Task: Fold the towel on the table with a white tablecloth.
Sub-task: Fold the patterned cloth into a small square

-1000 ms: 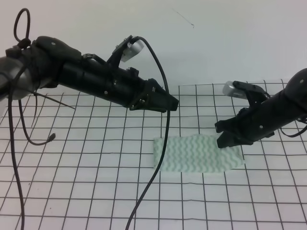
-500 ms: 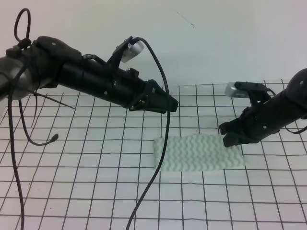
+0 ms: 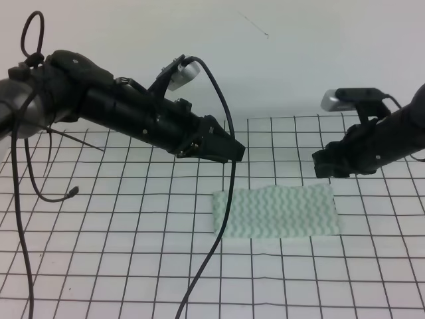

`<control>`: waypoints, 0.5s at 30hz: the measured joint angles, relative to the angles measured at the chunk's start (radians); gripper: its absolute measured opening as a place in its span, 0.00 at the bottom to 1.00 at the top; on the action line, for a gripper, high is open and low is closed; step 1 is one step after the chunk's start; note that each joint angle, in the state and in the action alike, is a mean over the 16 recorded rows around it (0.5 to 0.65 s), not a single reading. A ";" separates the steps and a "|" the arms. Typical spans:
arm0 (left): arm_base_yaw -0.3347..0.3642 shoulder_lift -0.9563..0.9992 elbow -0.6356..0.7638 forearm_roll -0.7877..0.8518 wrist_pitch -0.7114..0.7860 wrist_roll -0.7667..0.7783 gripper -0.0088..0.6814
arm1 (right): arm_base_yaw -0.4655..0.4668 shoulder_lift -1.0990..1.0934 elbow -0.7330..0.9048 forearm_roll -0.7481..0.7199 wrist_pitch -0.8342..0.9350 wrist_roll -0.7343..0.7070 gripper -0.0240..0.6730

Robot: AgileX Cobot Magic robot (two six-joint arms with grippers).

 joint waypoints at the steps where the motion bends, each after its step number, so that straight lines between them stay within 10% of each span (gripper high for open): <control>1: 0.000 0.000 0.000 0.001 0.000 -0.001 0.49 | -0.002 -0.001 0.000 -0.006 0.003 0.002 0.43; 15: 0.000 0.000 0.000 0.001 -0.003 -0.002 0.49 | -0.025 0.075 0.000 0.017 0.049 -0.003 0.42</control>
